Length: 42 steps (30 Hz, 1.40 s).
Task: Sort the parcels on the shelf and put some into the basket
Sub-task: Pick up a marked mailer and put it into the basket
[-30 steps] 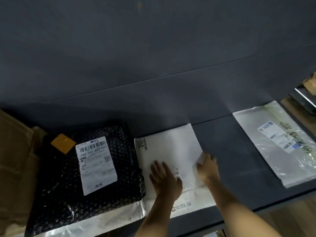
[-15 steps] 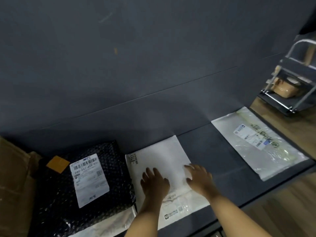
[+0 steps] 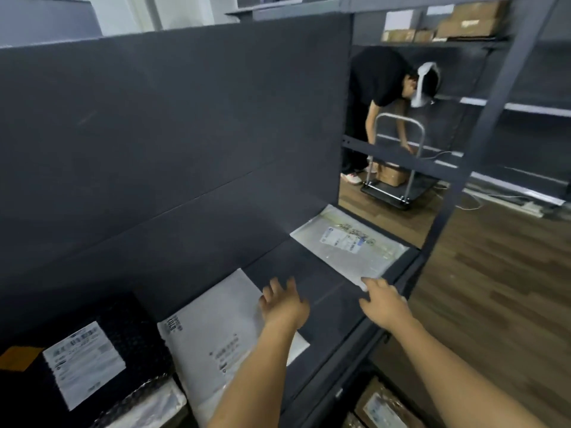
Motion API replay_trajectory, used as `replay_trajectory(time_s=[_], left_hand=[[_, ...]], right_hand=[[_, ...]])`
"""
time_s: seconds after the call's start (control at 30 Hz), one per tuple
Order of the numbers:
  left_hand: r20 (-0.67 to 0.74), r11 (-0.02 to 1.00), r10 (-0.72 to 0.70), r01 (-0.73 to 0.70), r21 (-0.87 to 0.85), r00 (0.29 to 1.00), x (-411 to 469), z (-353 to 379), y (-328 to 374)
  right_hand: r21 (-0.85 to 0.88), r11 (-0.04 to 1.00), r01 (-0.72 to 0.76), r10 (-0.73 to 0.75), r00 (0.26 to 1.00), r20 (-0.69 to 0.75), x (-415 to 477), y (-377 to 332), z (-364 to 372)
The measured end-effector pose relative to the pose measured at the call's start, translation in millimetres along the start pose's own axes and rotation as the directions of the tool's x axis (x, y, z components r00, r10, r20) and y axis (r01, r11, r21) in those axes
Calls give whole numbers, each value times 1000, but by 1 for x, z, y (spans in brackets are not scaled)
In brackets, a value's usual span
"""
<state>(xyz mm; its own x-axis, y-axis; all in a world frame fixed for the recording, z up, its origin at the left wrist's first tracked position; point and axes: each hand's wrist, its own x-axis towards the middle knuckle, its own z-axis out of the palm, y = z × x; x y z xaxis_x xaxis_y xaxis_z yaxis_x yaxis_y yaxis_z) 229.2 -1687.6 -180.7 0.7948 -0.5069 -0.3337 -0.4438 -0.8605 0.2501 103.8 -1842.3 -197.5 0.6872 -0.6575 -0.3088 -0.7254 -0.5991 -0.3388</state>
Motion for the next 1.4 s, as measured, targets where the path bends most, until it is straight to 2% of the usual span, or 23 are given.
replay_trajectory(time_s=[0.27,0.43,0.57,0.73,0.93,1.0,1.2,1.37,1.4], left_hand=[[-26,979,201,-201,21,979,-6,9,49],[43,976,213,-214,27,976,16,14,39],[74,982,176,-180,50,982,48,16,29],[130,979,193,-199,36,973,86,29,24],[153,961,252,-266,76,956,133,37,30],[144,955,269,-283,86,952,143,39,36],[177,943,307,-324,77,935,165,42,48],[197,951,282,-300,71,939,174,45,39],[208,955,268,-288,72,941,175,46,35]], right_hand=[[70,990,-124,132,985,-115,-14,44,-16],[147,980,-134,149,984,-94,5,37,-4],[333,930,-155,177,984,-35,31,30,11],[535,793,-292,324,945,36,68,27,27],[784,474,-401,420,885,200,111,24,45],[808,410,-423,420,874,244,119,24,49],[846,358,-395,436,872,223,144,32,57],[918,165,-361,569,795,211,166,25,53],[940,78,-332,620,754,215,168,23,52]])
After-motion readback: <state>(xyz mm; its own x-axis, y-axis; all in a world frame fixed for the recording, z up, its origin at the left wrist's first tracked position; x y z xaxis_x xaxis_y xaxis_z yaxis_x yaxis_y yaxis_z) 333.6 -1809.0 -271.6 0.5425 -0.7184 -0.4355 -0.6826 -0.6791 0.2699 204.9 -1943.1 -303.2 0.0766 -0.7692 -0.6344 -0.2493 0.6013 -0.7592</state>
